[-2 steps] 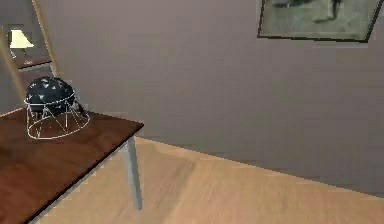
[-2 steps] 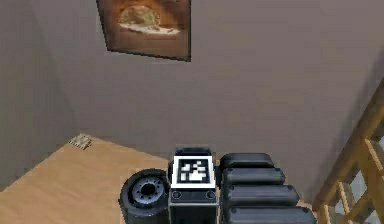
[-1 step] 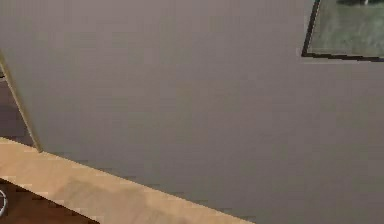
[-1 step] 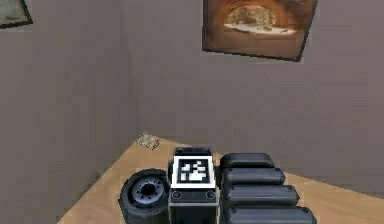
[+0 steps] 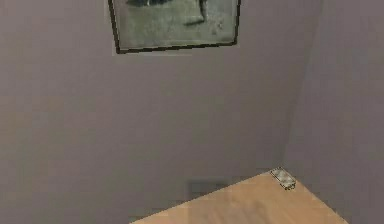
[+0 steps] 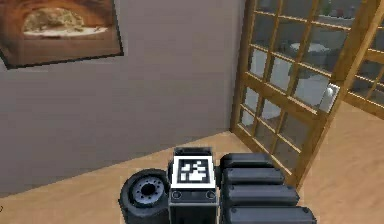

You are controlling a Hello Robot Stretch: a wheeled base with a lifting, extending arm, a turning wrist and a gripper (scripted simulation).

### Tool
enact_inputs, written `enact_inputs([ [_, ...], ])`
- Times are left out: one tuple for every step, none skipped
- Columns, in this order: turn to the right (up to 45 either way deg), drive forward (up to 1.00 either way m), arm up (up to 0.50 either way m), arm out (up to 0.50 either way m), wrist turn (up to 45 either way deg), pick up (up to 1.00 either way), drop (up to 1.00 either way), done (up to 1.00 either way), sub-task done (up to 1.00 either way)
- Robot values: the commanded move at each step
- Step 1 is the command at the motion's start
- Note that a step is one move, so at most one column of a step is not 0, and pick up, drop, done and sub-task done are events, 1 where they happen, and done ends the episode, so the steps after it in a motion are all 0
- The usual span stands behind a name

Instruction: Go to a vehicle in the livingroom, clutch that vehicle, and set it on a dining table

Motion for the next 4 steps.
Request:
enact_inputs([
  [45.0,0.00,0.00,0.00,0.0,0.00,0.00,0.00,0.00],
  [9.0,0.00,0.00,0.00,0.0,0.00,0.00,0.00,0.00],
  [-45.0,0.00,0.00,0.00,0.0,0.00,0.00,0.00,0.00],
  [-45.0,0.00,0.00,0.00,0.0,0.00,0.00,0.00,0.00],
])
